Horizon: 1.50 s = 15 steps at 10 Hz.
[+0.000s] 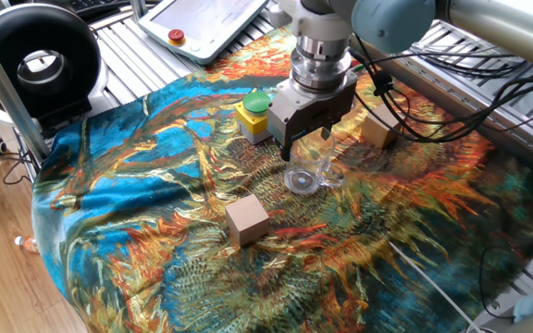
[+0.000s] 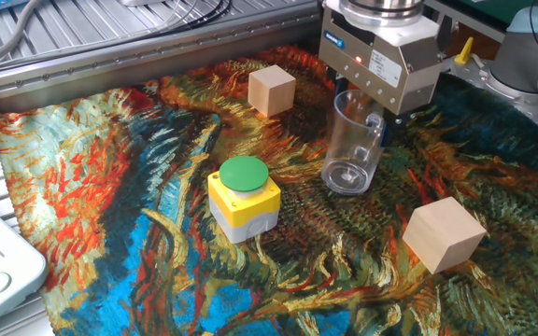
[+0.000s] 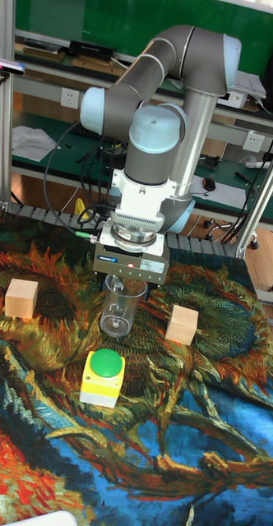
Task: Pick up the cup
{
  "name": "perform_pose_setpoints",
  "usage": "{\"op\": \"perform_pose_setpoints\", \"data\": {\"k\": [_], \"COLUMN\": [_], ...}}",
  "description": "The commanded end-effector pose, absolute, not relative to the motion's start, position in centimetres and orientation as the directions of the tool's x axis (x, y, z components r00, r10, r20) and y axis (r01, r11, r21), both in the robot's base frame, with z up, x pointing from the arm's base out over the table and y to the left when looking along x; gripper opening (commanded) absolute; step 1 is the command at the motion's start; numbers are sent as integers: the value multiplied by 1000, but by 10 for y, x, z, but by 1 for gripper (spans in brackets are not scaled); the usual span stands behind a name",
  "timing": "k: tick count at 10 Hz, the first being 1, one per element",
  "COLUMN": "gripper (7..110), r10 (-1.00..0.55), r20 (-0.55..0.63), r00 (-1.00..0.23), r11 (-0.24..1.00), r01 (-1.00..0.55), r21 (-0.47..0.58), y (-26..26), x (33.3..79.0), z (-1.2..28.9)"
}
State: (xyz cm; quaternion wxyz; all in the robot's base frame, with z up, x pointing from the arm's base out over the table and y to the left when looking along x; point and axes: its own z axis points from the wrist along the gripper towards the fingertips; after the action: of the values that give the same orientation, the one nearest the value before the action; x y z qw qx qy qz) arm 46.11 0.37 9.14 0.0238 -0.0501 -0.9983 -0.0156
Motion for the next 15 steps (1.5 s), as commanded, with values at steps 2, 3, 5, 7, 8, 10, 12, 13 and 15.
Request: {"op": "perform_pose_setpoints", "data": {"k": [2, 3, 5, 7, 8, 10, 12, 13, 15], "gripper": [88, 88, 88, 88, 88, 88, 88, 88, 88], "r10": [104, 103, 96, 85, 82, 73, 60, 52, 49], "r20": [63, 62, 64, 71, 71, 66, 62, 56, 51], "r00": [-993, -993, -993, -994, -994, -995, -996, -997, -997], "r11": [993, 994, 994, 995, 995, 996, 997, 997, 998], "r01": [107, 105, 99, 88, 85, 76, 62, 55, 52], "r21": [42, 41, 41, 44, 47, 45, 43, 46, 44], "y": [5, 4, 3, 2, 3, 0, -4, -5, -6], "x": [461, 461, 462, 464, 466, 472, 480, 486, 494], "z": [96, 96, 100, 111, 117, 125, 132, 134, 132]}}
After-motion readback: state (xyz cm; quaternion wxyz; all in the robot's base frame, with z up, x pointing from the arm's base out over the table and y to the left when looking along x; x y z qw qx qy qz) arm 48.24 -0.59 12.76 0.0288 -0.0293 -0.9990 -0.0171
